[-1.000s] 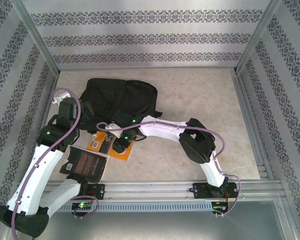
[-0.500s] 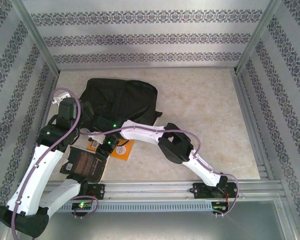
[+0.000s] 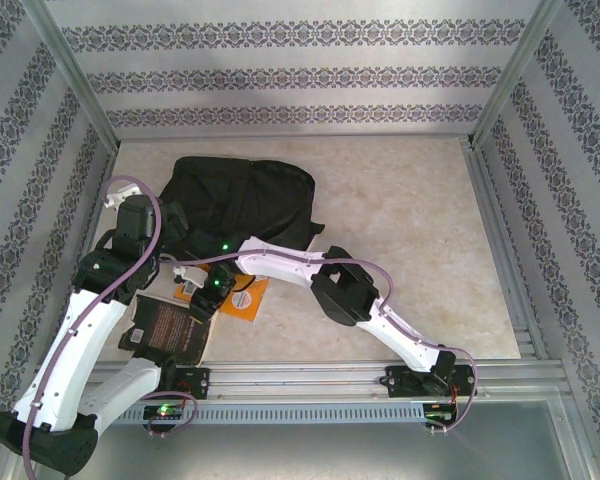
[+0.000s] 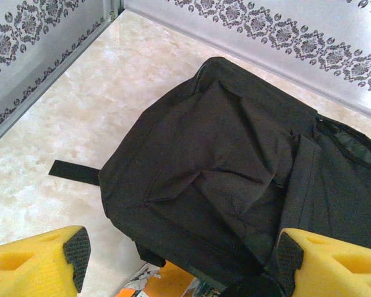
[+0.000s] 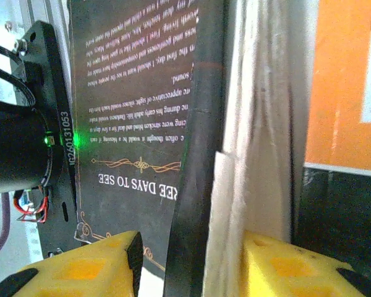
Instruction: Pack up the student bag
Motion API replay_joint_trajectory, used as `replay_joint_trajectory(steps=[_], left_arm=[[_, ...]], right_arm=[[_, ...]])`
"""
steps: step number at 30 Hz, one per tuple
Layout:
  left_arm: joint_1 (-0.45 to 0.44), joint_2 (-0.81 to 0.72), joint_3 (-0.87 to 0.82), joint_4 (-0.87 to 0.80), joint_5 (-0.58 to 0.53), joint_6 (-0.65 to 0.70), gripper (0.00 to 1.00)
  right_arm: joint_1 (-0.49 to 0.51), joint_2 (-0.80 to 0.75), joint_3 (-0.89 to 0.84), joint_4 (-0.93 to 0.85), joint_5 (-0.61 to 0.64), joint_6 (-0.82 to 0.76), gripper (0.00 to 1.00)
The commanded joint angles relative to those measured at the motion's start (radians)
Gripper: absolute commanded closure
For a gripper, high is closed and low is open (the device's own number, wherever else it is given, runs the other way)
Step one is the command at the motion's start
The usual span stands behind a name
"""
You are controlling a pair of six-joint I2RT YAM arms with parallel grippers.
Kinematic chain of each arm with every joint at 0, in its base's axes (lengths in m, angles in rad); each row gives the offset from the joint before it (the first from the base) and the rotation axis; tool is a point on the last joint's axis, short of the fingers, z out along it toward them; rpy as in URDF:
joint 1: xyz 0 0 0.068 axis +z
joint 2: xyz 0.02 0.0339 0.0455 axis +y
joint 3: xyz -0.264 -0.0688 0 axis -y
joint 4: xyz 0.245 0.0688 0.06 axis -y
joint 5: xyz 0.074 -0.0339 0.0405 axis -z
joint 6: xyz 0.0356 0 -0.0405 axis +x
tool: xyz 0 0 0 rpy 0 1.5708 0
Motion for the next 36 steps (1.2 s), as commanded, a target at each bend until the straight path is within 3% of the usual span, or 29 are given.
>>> replay_joint_trajectory(steps=[1,5,7,8,12,13,24,36], left_arm=[[0.011,-0.001,-0.012,0.034,0.01,0.001,0.2],[0.01,-0.002,-0.013,0.034,0.01,-0.001,0.2],[0.01,-0.002,-0.013,0.033,0.011,-0.002,0.2],[0.011,-0.003,-0.014,0.032,0.01,-0.001,0.2],[0.01,-0.004,-0.008,0.03,0.006,0.006,0.2],[0.011,-0.005,-0.007,0.033,0.008,0.007,0.2],[0.011,-0.059,-0.013,0.108,0.114,0.08,0.16],[0.01,-0.069,0.042,0.141,0.266,0.116,0.15]], right_arm=[[0.031,0.051,0.008,-0.112,-0.086,-0.014,0.55],[0.031,0.073,0.022,-0.11,-0.032,-0.013,0.54],[0.032,0.073,0.027,-0.1,-0.018,-0.009,0.59],[0.031,0.067,0.023,-0.088,-0.014,-0.003,0.63],[0.013,-0.016,-0.034,0.007,-0.049,0.049,0.97],[0.005,-0.054,-0.063,0.04,-0.057,0.066,1.0],[-0.158,-0.428,-0.409,0.45,-0.224,0.354,1.0],[-0.365,-0.649,-0.732,0.964,-0.247,0.804,1.0]])
